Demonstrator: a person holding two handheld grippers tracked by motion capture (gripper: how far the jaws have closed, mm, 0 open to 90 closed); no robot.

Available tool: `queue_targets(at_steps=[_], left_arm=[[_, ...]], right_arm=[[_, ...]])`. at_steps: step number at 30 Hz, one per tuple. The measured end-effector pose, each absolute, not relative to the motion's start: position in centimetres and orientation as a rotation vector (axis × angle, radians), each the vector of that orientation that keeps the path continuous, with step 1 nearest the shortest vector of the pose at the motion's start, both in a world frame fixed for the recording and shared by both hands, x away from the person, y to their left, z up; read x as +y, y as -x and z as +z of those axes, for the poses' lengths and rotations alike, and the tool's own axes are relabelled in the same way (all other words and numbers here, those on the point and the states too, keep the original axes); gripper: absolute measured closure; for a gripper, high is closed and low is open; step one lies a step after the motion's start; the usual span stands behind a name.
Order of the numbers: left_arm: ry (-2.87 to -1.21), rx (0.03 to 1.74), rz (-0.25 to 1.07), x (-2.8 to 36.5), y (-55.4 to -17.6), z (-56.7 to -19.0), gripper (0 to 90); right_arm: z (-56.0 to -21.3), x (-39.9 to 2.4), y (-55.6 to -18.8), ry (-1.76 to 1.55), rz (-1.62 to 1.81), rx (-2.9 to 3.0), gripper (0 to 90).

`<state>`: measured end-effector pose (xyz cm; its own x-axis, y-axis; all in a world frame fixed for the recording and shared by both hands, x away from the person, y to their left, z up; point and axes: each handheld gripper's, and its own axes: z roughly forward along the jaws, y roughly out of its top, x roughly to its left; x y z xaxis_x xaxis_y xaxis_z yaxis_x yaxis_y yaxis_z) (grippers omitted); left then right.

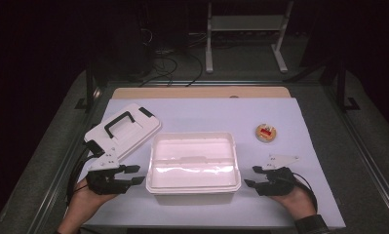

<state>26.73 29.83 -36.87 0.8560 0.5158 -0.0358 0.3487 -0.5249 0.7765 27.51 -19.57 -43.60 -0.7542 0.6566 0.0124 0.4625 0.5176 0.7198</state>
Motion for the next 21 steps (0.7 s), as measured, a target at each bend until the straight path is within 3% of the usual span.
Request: queue_targets(at_steps=[6,11,21], left_arm=[[-2.193,0.587,0.218,30.3,-27.8,-35.7,35.0],[-2.195,0.554,0.195,30.0,-28.6,-34.6,30.0],[-2.222,0.476,0.180,28.7,-29.8,-32.1,28.4]], right_arm=[[-45.4,-21.0,-28.0,-1.070,0.998,2.418,16.9],[-45.8,-21.3,-28.1,-1.092,1.035,2.410,16.2],[-45.8,-21.4,-28.1,-1.090,1.035,2.410,16.1]])
